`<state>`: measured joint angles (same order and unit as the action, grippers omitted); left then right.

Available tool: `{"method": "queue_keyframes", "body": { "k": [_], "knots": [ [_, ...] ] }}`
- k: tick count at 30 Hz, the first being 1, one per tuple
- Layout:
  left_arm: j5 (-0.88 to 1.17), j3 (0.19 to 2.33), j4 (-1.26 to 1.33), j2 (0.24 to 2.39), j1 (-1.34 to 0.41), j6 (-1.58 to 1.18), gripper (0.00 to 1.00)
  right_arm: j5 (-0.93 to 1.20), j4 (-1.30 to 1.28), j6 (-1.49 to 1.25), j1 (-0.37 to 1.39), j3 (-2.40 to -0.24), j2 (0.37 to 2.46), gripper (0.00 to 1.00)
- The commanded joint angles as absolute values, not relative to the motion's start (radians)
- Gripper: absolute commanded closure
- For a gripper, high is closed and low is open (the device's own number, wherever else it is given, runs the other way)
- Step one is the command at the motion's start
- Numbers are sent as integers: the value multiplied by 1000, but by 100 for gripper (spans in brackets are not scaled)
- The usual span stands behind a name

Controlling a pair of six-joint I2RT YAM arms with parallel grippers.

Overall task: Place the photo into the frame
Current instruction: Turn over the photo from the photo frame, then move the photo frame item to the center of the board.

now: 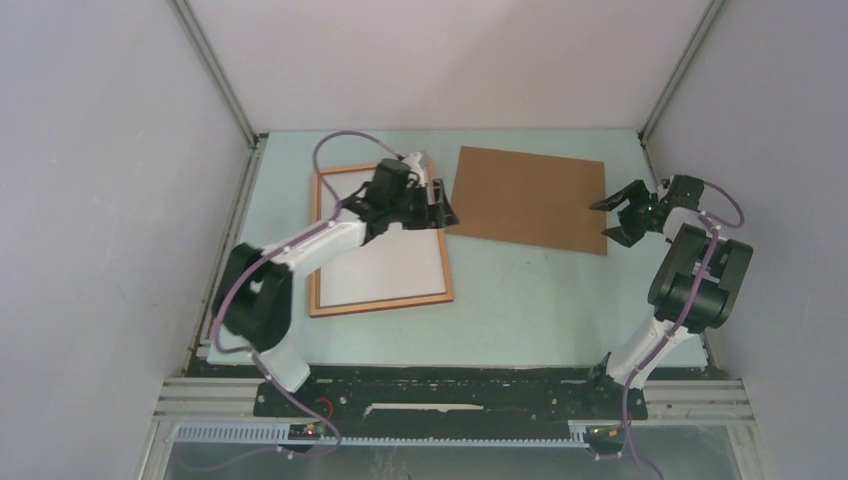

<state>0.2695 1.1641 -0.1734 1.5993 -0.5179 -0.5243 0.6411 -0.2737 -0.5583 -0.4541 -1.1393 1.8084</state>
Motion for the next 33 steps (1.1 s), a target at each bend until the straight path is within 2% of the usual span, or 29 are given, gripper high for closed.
{"method": "queue_keyframes", "body": {
  "k": [1, 11, 15, 17, 23, 33],
  "knots": [
    [187, 1399, -88, 1790, -595, -595, 20, 556, -309, -492, -496, -1158, 1814, 16],
    [58, 1681, -4, 2124, -632, -835, 22, 491, -330, -468, -512, -1207, 1867, 16],
    [26, 1739, -49, 2158, -613, -827, 9, 470, -324, -460, -470, -1218, 1855, 16],
    [12, 1768, -91, 2167, -598, -786, 5, 453, -312, -454, -430, -1222, 1849, 16],
    [3, 1893, -289, 2243, -558, -729, 1, 387, -327, -469, -346, -1270, 1879, 17],
    [-146, 2003, -475, 2320, -562, -773, 0, 383, -360, -466, -354, -1300, 1922, 18]
  ]
}}
